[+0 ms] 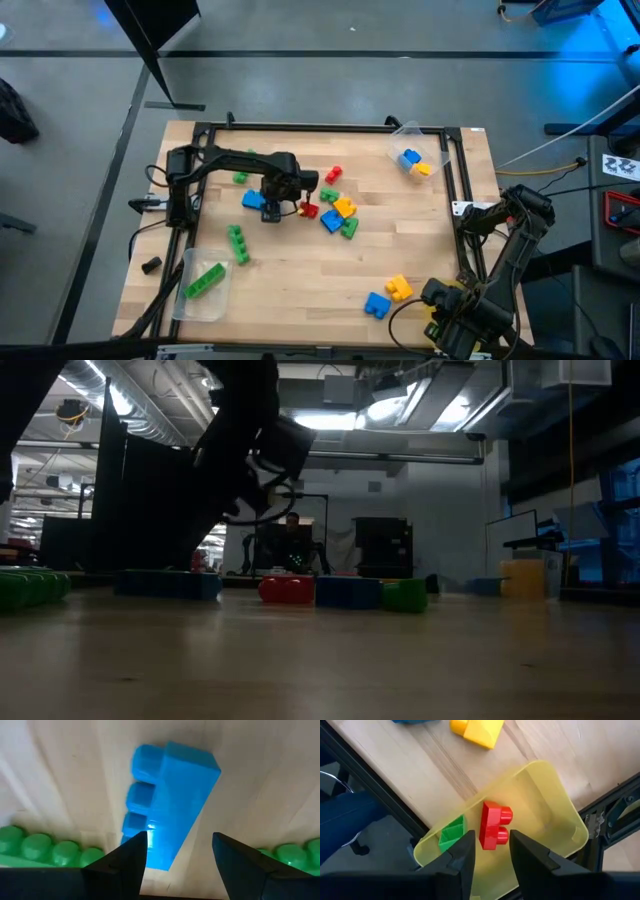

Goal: Sort blocks by size
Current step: Put the 4 stud blue game piece into the bottom transparent bin

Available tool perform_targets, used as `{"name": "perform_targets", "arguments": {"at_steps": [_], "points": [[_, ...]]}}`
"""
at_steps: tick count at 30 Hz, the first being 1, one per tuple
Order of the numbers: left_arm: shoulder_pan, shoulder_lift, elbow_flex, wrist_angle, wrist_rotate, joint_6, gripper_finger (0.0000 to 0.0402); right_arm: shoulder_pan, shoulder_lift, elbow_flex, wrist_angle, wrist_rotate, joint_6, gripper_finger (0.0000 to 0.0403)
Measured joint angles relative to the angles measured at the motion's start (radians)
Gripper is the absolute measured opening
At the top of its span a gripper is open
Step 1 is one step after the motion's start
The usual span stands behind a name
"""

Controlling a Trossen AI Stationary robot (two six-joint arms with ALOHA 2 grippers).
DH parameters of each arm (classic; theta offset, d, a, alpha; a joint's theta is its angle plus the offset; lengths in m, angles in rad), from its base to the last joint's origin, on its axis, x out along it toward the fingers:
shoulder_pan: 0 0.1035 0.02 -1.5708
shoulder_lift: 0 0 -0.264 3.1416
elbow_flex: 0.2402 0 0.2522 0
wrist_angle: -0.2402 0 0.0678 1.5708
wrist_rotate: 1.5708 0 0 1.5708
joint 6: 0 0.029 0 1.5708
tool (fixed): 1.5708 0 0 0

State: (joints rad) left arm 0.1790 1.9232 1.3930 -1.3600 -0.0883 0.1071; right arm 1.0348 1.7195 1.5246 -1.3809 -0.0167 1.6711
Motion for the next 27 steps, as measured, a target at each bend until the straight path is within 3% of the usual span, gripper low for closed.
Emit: {"name": "perform_targets", "arguments": {"at_steps": [5,11,27], "points": [[-0.017,0.000,-0.090,0.068,-0.020,0.014,0.0209,0.000,0.000,0.000,0.000,0.007,0.000,0.0122],[-0.012,-0.001,-0.142,0.098,-0.130,0.003,0.0209,0.000,0.000,0.000,0.000,0.007,0.000,0.0122],[-0.027,-0.001,-0.151,0.116,-0.193,-0.028,0.0209,0.000,0.000,0.000,0.000,0.010,0.000,0.0122]]}}
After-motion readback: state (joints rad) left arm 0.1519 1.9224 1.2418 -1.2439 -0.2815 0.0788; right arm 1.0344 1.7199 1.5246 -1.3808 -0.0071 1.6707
